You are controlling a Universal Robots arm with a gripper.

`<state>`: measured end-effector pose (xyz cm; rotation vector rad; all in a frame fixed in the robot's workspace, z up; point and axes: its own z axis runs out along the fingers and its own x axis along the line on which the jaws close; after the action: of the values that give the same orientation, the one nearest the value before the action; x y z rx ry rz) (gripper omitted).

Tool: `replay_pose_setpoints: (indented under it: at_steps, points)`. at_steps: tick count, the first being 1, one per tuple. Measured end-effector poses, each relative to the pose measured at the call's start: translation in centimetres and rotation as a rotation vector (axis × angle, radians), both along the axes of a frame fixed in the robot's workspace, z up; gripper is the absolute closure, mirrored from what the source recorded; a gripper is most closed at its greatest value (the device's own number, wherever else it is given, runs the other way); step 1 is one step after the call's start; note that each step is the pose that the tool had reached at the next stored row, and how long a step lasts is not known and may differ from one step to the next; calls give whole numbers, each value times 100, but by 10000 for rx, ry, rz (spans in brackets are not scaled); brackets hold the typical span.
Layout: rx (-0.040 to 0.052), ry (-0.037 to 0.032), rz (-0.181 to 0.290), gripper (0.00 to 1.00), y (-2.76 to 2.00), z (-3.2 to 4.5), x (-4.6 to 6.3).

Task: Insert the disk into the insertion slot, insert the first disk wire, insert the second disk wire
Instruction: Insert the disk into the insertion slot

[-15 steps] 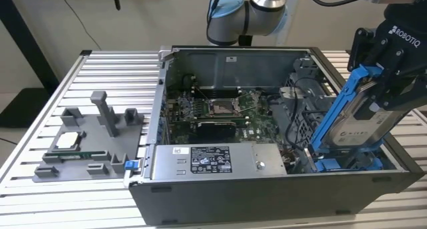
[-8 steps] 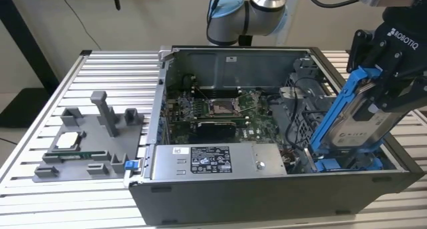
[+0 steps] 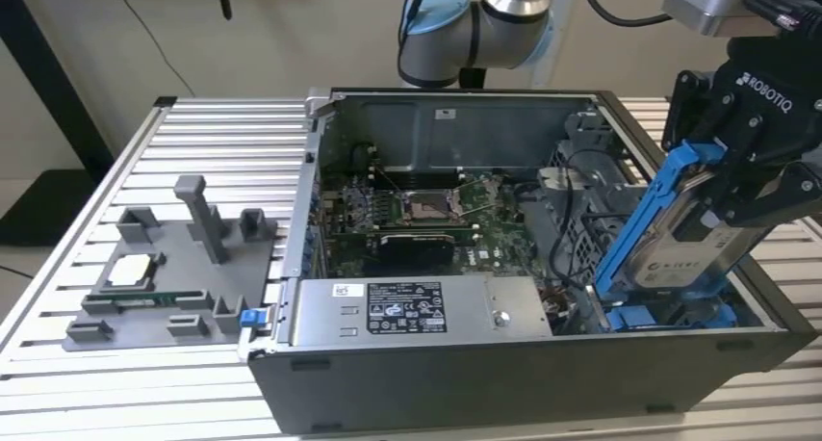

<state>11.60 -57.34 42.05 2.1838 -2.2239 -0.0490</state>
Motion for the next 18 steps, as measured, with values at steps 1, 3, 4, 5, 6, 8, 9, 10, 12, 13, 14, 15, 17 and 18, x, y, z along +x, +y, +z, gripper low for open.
replay_pose_setpoints:
  at_steps: [1, 3, 4, 5, 6, 8, 9, 10, 12, 13, 14, 15, 17, 18]
  points:
    - [2, 4, 1, 100, 0, -33, 26]
    - [9, 4, 0, 100, 5, -61, 27]
    - [17, 3, 0, 100, 8, -74, 27]
    - [26, 4, 0, 100, 11, -87, 27]
    - [34, 5, 0, 100, 12, -97, 30]
    - [40, 7, 1, 100, 13, -121, 36]
    - [58, 4, 2, 100, 15, -135, 38]
    - [79, 6, 1, 100, 14, -156, 39]
    - [86, 8, 0, 100, 17, -178, 40]
    - [98, 7, 0, 100, 18, -193, 40]
    - [107, 7, 1, 100, 20, -204, 41]
    - [116, 8, 1, 100, 20, -219, 40]
    - [115, 8, 1, 100, 21, -254, 41]
    - [121, 8, 0, 100, 21, -275, 40]
